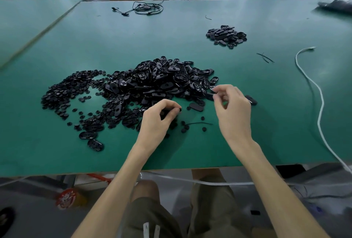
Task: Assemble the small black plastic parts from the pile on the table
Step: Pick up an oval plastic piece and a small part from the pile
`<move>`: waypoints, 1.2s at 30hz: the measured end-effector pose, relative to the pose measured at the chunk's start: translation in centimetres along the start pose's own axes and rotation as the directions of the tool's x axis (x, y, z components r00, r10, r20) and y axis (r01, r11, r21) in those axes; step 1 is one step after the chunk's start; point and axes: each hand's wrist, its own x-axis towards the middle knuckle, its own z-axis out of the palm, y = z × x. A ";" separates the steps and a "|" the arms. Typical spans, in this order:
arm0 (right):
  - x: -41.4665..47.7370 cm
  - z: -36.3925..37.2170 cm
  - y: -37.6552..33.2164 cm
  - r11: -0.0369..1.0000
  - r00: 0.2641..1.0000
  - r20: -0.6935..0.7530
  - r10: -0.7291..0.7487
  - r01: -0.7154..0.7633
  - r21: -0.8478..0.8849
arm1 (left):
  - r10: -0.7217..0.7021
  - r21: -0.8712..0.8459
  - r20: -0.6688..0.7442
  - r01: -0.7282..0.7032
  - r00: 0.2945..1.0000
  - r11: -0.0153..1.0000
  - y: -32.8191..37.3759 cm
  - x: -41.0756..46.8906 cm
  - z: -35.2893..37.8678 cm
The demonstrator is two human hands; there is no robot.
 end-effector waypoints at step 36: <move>-3.7 3.9 -1.1 0.675 0.941 0.289 0.174 -0.328 0.661 | -0.029 -0.407 0.040 0.043 0.999 0.912 -0.2 0.3 -0.6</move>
